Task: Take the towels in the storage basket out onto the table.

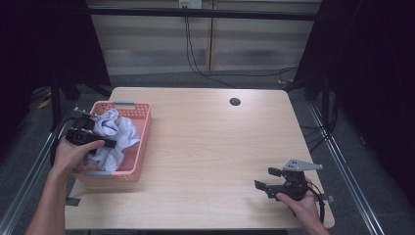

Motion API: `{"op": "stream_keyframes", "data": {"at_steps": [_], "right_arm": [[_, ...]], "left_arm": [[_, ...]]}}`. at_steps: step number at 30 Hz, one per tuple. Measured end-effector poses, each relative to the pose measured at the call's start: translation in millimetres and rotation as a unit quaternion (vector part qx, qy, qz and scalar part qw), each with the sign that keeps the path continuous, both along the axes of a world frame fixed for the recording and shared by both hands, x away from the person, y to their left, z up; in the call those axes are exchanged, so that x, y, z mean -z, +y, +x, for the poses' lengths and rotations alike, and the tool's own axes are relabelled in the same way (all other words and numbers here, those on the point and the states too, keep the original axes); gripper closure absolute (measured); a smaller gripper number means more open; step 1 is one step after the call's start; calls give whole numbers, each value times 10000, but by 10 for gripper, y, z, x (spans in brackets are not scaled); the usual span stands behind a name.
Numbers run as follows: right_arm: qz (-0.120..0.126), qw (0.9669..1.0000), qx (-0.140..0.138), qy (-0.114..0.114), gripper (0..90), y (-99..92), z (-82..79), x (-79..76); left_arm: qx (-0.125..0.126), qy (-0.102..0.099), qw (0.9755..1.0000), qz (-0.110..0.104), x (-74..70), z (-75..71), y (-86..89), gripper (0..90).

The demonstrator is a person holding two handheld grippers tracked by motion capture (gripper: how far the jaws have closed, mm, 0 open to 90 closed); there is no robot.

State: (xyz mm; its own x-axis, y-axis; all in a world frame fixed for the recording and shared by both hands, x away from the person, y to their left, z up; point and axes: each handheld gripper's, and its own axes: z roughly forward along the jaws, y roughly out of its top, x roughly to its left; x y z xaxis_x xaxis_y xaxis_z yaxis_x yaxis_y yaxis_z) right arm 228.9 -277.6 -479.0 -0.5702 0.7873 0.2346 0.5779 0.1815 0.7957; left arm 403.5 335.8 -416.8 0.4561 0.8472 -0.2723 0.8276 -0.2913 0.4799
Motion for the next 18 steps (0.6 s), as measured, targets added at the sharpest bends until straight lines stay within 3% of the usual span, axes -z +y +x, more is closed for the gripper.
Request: {"op": "stream_keyframes", "data": {"at_steps": [4, 10, 12, 13, 15, 16, 18], "right_arm": [[4, 10000, -3, 9, 179, 0, 4, 2], [2, 10000, -1, 5, 179, 0, -3, -2], [21, 10000, 1, 11, 179, -6, -6, -4], [24, 10000, 9, 16, 179, -9, -6, -4], [28, 10000, 23, 24, 179, -11, -5, -4], [45, 10000, 31, 33, 179, -15, 0, -6], [41, 10000, 33, 25, 179, -13, 3, -8]], "left_arm": [[3, -93, 9999, -124, -38, -22, 24, 450], [-190, -296, 9987, -359, -140, -47, 68, 450], [-76, -339, 9990, -285, -181, -50, 88, 450], [-182, -401, 9984, -359, -190, -56, 71, 449], [-157, -410, 9984, -369, -205, -61, 68, 449], [-52, -435, 9985, -328, -221, -63, 76, 449], [-61, -473, 9978, -451, -241, -77, 73, 449]]}}
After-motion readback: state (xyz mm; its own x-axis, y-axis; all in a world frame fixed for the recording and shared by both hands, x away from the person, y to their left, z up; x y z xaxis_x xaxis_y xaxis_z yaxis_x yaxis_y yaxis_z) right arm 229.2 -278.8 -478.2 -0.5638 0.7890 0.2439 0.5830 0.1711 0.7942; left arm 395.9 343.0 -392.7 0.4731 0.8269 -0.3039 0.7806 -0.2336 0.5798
